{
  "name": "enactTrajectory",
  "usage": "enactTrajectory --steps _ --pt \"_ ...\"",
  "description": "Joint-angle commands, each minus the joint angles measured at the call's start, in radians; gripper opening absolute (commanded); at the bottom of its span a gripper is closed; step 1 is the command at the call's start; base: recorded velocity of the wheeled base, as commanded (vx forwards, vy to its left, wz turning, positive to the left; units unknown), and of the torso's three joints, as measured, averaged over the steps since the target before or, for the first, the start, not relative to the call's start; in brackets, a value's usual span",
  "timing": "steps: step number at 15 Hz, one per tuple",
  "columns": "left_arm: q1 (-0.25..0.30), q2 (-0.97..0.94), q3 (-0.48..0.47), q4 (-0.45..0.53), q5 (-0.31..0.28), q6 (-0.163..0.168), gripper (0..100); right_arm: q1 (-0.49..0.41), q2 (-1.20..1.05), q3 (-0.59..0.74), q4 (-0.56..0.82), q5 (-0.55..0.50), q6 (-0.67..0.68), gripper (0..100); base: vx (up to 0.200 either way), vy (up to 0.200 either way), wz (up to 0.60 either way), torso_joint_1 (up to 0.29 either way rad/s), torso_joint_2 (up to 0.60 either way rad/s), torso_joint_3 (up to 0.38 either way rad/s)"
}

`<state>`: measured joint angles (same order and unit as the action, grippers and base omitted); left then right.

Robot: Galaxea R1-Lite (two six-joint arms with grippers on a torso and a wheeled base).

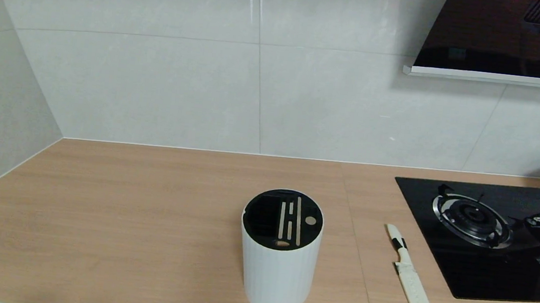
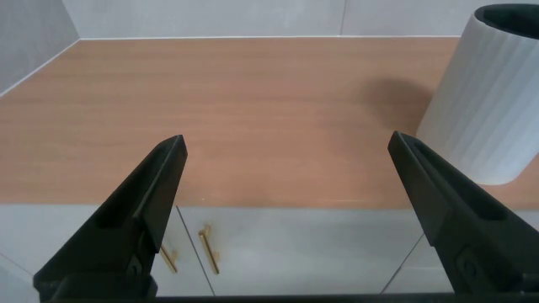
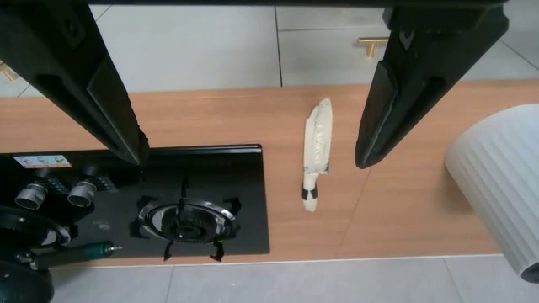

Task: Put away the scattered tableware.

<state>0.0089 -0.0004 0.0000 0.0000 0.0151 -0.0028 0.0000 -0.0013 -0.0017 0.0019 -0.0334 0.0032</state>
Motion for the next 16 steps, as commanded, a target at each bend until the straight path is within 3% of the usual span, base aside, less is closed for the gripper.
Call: enactTrajectory --steps 1,9,11,13,16 --pt "0.0 0.0 0.0 0.0 0.0 0.0 100 0.0 0.001 0.0 0.0 0.0 0.0 100 0.0 0.0 0.0 0.0 0.0 0.0" --pt "0.0 0.0 0.0 0.0 0.0 0.0 100 0.0 0.001 0.0 0.0 0.003 -0.006 100 0.0 0.0 0.0 0.0 0.0 0.0" --pt "0.0 0.0 0.0 0.0 0.0 0.0 100 0.008 0.037 -0.138 -0.005 0.053 0.038 100 0.0 0.0 0.0 0.0 0.0 0.0" --pt "0.0 0.0 0.0 0.0 0.0 0.0 100 0.025 0.161 -0.204 0.003 0.139 0.047 100 0.0 0.0 0.0 0.0 0.0 0.0" --pt "0.0 0.0 0.0 0.0 0.0 0.0 100 0.031 0.623 -0.347 -0.007 0.211 0.047 100 0.0 0.0 0.0 0.0 0.0 0.0"
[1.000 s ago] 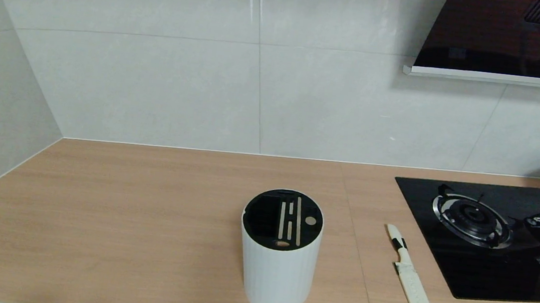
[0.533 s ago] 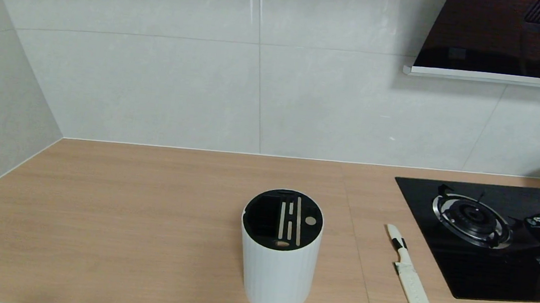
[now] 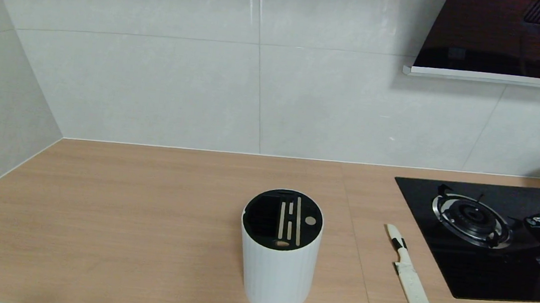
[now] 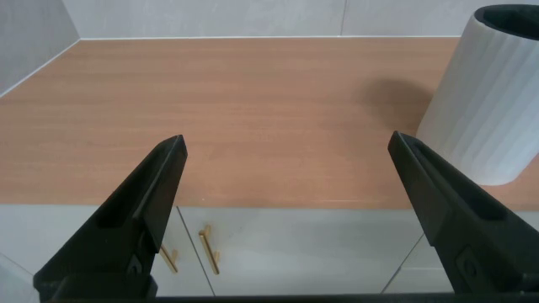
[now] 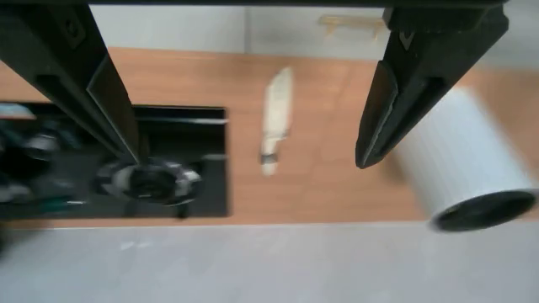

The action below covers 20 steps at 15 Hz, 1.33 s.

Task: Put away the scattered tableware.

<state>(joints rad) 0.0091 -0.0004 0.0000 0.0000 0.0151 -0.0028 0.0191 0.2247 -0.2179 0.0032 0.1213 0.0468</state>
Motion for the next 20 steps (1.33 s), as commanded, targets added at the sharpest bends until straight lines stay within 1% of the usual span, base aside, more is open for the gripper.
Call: enactTrajectory --steps 1,3,4,5,6,7,9,11,14,16,18,20 --pt "0.0 0.0 0.0 0.0 0.0 0.0 100 0.028 0.509 -0.173 -0.011 0.057 0.004 100 0.0 0.0 0.0 0.0 0.0 0.0" --pt "0.0 0.0 0.0 0.0 0.0 0.0 100 0.093 0.734 -0.255 -0.055 0.052 0.005 100 0.0 0.0 0.0 0.0 0.0 0.0" --pt "0.0 0.0 0.0 0.0 0.0 0.0 100 0.104 0.797 -0.27 -0.08 0.049 0.004 100 0.0 0.0 0.0 0.0 0.0 0.0" --pt "0.0 0.0 0.0 0.0 0.0 0.0 100 0.133 0.941 -0.304 -0.147 0.04 0.002 100 0.0 0.0 0.0 0.0 0.0 0.0" --pt "0.0 0.0 0.0 0.0 0.0 0.0 100 0.14 0.983 -0.311 -0.167 0.032 0.002 100 0.0 0.0 0.0 0.0 0.0 0.0" --pt "0.0 0.0 0.0 0.0 0.0 0.0 100 0.15 1.121 -0.342 -0.229 0.012 0.001 100 0.0 0.0 0.0 0.0 0.0 0.0" --pt "0.0 0.0 0.0 0.0 0.0 0.0 100 0.151 1.282 -0.379 -0.321 -0.008 -0.005 100 0.0 0.0 0.0 0.0 0.0 0.0" --pt "0.0 0.0 0.0 0.0 0.0 0.0 100 0.153 1.394 -0.383 -0.417 -0.042 -0.008 100 0.0 0.0 0.0 0.0 0.0 0.0" --pt "0.0 0.0 0.0 0.0 0.0 0.0 100 0.153 1.536 -0.377 -0.526 -0.046 -0.021 100 0.0 0.0 0.0 0.0 0.0 0.0" --pt "0.0 0.0 0.0 0.0 0.0 0.0 100 0.156 1.638 -0.371 -0.614 -0.072 -0.022 100 0.0 0.0 0.0 0.0 0.0 0.0" --pt "0.0 0.0 0.0 0.0 0.0 0.0 100 0.176 1.676 -0.364 -0.635 -0.077 -0.022 100 0.0 0.0 0.0 0.0 0.0 0.0" --pt "0.0 0.0 0.0 0.0 0.0 0.0 100 0.177 1.734 -0.364 -0.67 -0.1 -0.022 100 0.0 0.0 0.0 0.0 0.0 0.0"
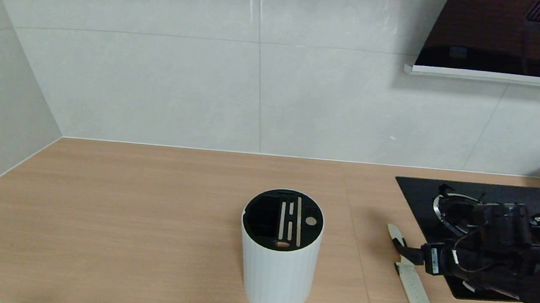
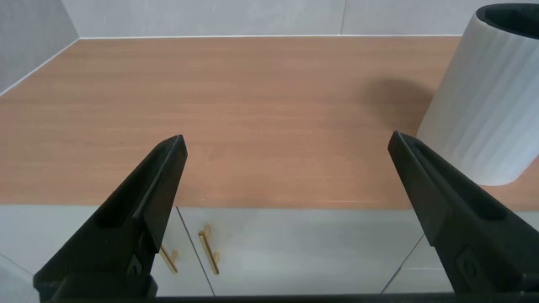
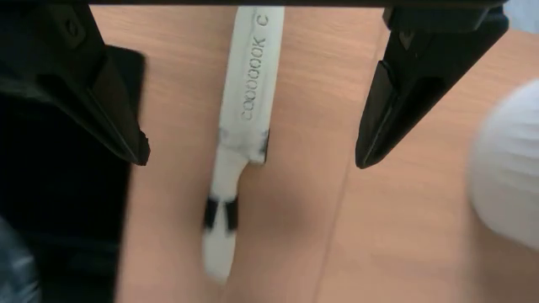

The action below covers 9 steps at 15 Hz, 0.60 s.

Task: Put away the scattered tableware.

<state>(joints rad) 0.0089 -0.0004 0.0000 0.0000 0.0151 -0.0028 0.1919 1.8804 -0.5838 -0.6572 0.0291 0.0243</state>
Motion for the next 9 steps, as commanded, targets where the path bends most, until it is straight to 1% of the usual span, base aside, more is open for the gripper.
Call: enactTrajectory --steps 1,4,6,8,9 --pt "0.0 0.0 0.0 0.0 0.0 0.0 100 0.004 0.103 0.002 -0.025 -0.009 0.0 100 0.0 0.0 0.0 0.0 0.0 0.0" --pt "0.0 0.0 0.0 0.0 0.0 0.0 100 0.006 0.186 0.002 -0.114 -0.035 0.0 100 0.0 0.0 0.0 0.0 0.0 0.0" --pt "0.0 0.0 0.0 0.0 0.0 0.0 100 0.006 0.218 0.002 -0.154 -0.063 0.0 100 0.0 0.0 0.0 0.0 0.0 0.0" --pt "0.0 0.0 0.0 0.0 0.0 0.0 100 0.009 0.246 -0.002 -0.183 -0.066 0.0 100 0.0 0.0 0.0 0.0 0.0 0.0" --pt "0.0 0.0 0.0 0.0 0.0 0.0 100 0.023 0.266 -0.002 -0.202 -0.08 0.0 100 0.0 0.0 0.0 0.0 0.0 0.0"
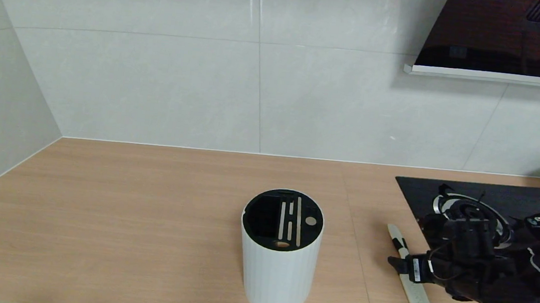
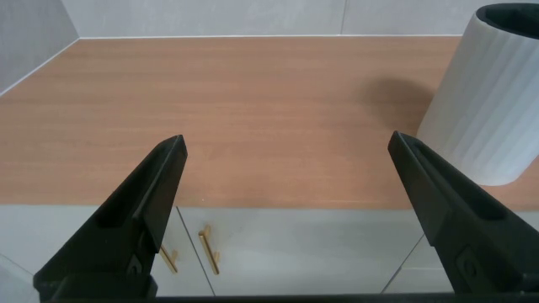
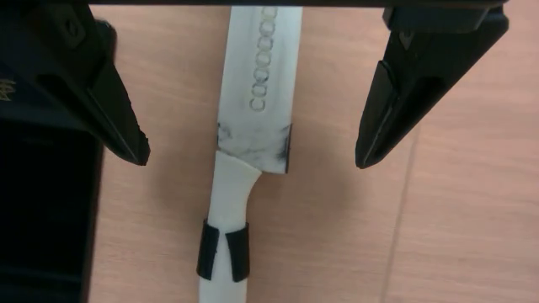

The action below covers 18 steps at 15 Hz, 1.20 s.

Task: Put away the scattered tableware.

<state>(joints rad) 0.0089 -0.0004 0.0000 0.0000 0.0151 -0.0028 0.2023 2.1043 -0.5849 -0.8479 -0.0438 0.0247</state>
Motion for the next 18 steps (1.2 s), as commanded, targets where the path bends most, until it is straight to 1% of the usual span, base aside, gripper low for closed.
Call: enactTrajectory --steps 1,2,7,9,18 --pt "0.0 0.0 0.0 0.0 0.0 0.0 100 0.017 0.053 -0.001 -0.026 -0.021 0.0 100 0.0 0.0 0.0 0.0 0.0 0.0" --pt "0.0 0.0 0.0 0.0 0.0 0.0 100 0.019 0.068 0.002 -0.054 -0.039 -0.002 100 0.0 0.0 0.0 0.0 0.0 0.0" --pt "0.0 0.0 0.0 0.0 0.0 0.0 100 0.019 0.099 -0.004 -0.066 -0.045 0.0 100 0.0 0.0 0.0 0.0 0.0 0.0" --pt "0.0 0.0 0.0 0.0 0.0 0.0 100 0.019 0.114 -0.003 -0.102 -0.047 0.0 100 0.0 0.0 0.0 0.0 0.0 0.0" --pt "0.0 0.0 0.0 0.0 0.0 0.0 100 0.019 0.137 -0.003 -0.106 -0.065 0.0 100 0.0 0.0 0.0 0.0 0.0 0.0"
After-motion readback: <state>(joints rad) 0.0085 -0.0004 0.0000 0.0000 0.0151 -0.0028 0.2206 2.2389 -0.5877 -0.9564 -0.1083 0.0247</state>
